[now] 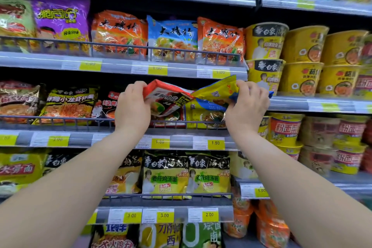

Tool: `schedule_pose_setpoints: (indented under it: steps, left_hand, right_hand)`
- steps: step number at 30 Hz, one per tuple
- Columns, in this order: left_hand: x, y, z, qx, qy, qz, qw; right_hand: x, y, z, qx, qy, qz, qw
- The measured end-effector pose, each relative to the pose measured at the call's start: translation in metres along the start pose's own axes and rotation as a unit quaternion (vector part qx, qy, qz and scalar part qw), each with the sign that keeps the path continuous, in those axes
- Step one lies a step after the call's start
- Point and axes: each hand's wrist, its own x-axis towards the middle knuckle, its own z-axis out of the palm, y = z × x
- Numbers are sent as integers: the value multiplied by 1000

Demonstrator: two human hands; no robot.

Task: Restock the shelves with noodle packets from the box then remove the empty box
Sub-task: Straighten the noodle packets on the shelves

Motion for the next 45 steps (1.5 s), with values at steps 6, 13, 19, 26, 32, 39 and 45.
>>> schedule_pose_setpoints:
  steps: [6,13,19,26,32,39,45]
  left_hand:
    - [0,-9,9,-145,-20,-122,982]
    - [14,-7,24,-125,-165,-157,966]
    - [20,-14,34,-29,-174,-192,965]
    - [13,-11,35,15,-57,-146,988]
    - [-1,-8,48,123,-38,3,992]
    - [-1,-14,66,182,-231,15,956]
    - [1,-15,66,200,-262,21,944]
  right_hand:
    - [-5,3,1,-27,13,-35,999]
    - [12,-18,9,-141,-174,-124,967]
    - [26,-41,13,-184,-255,-168,934]
    - [16,-33,41,-212,-188,-135,950]
    - [-19,-26,63,-117,-140,-137,974]
    - [-18,-18,76,-86,-438,-102,889]
    - [-15,-11,74,-104,-445,-84,886]
